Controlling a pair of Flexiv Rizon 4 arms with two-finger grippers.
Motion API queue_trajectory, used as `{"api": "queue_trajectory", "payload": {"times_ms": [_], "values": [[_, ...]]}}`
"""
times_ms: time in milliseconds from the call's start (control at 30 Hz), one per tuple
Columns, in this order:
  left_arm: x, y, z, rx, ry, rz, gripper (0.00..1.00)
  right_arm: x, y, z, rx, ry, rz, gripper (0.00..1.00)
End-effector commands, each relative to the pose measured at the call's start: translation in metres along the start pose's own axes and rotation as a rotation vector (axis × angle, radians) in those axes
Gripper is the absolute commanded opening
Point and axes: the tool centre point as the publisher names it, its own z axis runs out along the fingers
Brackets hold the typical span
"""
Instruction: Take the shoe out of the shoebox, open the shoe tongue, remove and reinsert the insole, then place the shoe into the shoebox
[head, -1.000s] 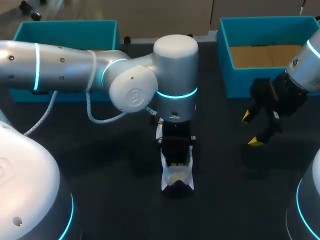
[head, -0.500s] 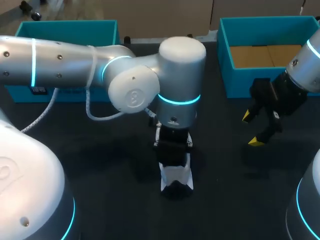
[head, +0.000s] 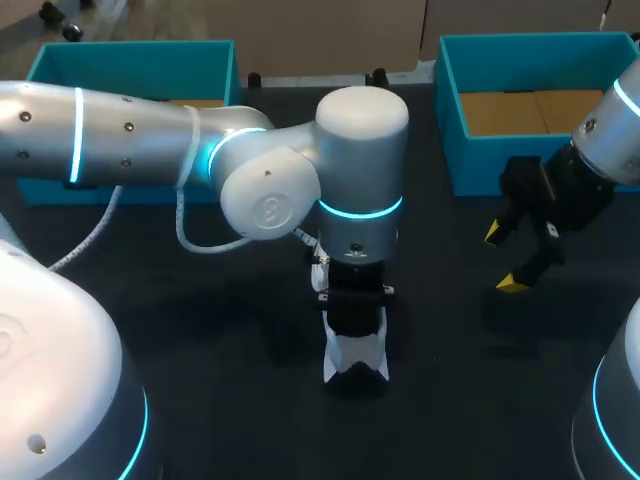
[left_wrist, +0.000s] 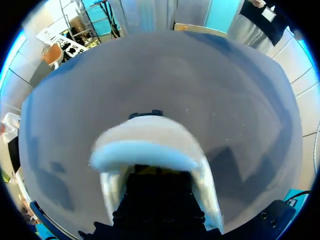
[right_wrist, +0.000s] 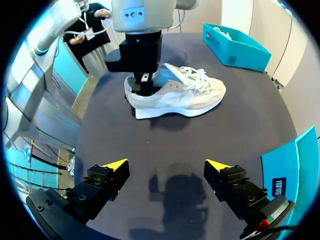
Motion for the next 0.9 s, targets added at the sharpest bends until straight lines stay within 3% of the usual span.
{"api": "queue_trajectory", "payload": {"times_ms": [33,200,367,567,900], "values": [[-0.002,-0.011,-0.011,0.012,-0.031,0.003,0.0,0.001,0.0,0.001,0.002,-0.002,0.0,1.0],[-0.01,-0.016,-0.003,0.051,-0.025,0.011,0.0,0.001,0.0,0.001,0.002,-0.002,0.0,1.0],[-0.012,-0.012,0.023,0.051,0.008,0.002,0.0,0.001,0.0,0.001,0.002,-0.002,0.0,1.0],[-0.004,0.001,0.032,-0.037,0.016,-0.051,0.0,0.001,0.0,0.001,0.002,-0.002,0.0,1.0],[0.008,0.004,-0.016,-0.111,-0.025,-0.08,0.0,0.001,0.0,0.001,0.002,-0.002,0.0,1.0]]}}
